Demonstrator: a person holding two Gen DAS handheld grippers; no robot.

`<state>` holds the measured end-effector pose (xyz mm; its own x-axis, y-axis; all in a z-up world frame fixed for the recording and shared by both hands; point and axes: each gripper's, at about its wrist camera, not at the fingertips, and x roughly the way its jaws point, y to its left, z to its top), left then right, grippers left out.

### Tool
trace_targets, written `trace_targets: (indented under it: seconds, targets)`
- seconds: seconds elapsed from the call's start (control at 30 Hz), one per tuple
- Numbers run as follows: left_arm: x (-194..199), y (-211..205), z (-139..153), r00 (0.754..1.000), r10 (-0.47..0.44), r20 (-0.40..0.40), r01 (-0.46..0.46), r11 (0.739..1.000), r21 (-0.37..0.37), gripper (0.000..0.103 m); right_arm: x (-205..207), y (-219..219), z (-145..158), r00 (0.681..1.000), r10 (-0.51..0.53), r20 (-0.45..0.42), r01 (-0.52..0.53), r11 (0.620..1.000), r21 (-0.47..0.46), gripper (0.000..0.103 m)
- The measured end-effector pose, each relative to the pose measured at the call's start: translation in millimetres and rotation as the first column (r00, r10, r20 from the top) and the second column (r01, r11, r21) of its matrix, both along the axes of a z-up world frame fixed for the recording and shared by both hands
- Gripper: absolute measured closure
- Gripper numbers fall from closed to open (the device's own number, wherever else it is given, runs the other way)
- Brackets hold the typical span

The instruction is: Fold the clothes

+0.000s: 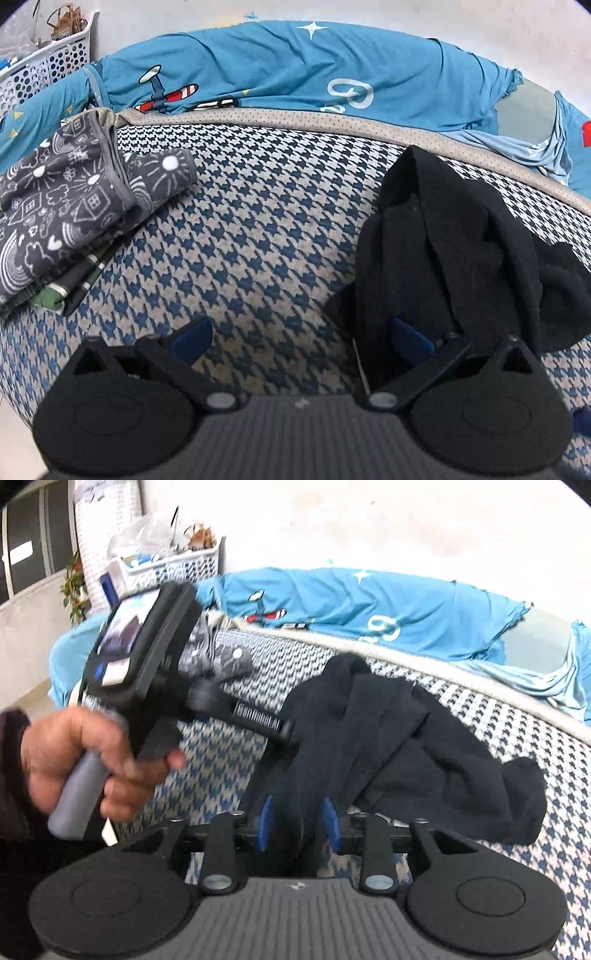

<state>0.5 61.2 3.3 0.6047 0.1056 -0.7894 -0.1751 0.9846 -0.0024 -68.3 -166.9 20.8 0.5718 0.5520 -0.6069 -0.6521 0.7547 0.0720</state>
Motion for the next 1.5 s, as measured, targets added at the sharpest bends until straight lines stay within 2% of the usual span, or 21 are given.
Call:
trace_targets:
  seconds: [0.13, 0.43, 0.57, 0.83, 1.0, 1.03, 1.1, 1.13, 1.17, 1.27, 1.37, 1.5]
  targets:
    - [1.1, -0.2, -2.8, 1.000, -0.006, -0.014, 0.006, 1.000, -0.002, 0.000, 6.8, -6.4, 10.0, 0.999, -0.035, 0.011, 0.035, 0.998, 0.049, 0.063]
    - [-0.9, 2.3, -9.1, 0.999, -0.023, -0.039, 0.023, 1.000, -0.015, 0.000, 33.2, 9.0, 7.0, 0.987, -0.160, 0.011, 0.158, 0.981, 0.115, 0.061]
    - [-1.9, 1.3, -9.7, 0.999, -0.038, -0.036, 0.038, 0.999, -0.001, 0.000, 47.3, 18.2, 6.6, 0.980, -0.197, 0.012, 0.192, 0.968, 0.163, 0.052]
    - [-2.5, -0.1, -11.4, 0.998, -0.054, -0.040, 0.054, 0.998, 0.011, 0.000, 73.8, 36.3, -4.8, 0.965, -0.260, 0.027, 0.252, 0.952, 0.174, 0.045]
    - [-2.3, -0.1, -13.1, 0.997, -0.064, -0.048, 0.065, 0.998, 0.011, 0.000, 82.4, 43.3, -10.9, 0.959, -0.282, 0.034, 0.273, 0.948, 0.162, 0.045]
    - [-2.2, 0.1, -13.2, 0.997, -0.065, -0.049, 0.066, 0.998, 0.010, 0.000, 83.0, 44.1, -12.0, 0.958, -0.284, 0.035, 0.275, 0.948, 0.157, 0.048]
    - [-2.0, 0.6, -13.5, 0.996, -0.067, -0.051, 0.068, 0.998, 0.009, 0.000, 84.3, 45.6, -14.1, 0.957, -0.288, 0.038, 0.280, 0.949, 0.147, 0.064]
    - [-1.9, 0.9, -13.2, 0.996, -0.067, -0.050, 0.068, 0.998, 0.005, 0.000, 84.9, 46.4, -15.1, 0.956, -0.290, 0.039, 0.282, 0.949, 0.142, 0.082]
    - [-1.8, 1.4, -12.1, 0.997, -0.066, -0.048, 0.066, 0.998, 0.000, 0.000, 85.5, 47.2, -16.2, 0.956, -0.292, 0.040, 0.284, 0.949, 0.136, 0.092]
    - [-2.9, 4.2, -5.7, 0.998, -0.058, -0.025, 0.057, 0.998, -0.015, 0.000, 87.4, 49.6, -19.4, 0.954, -0.298, 0.043, 0.291, 0.949, 0.121, 0.096]
    - [-5.4, 9.5, 3.6, 0.999, -0.047, 0.015, 0.048, 0.998, -0.048, 0.000, 77.6, 42.1, -9.6, 0.948, -0.310, 0.070, 0.300, 0.946, 0.125, 0.097]
    - [-8.6, 17.5, 16.7, 0.997, -0.018, 0.078, 0.024, 0.997, -0.076, 0.000, 63.3, 20.3, 5.6, 0.925, -0.369, 0.091, 0.353, 0.923, 0.151, 0.097]
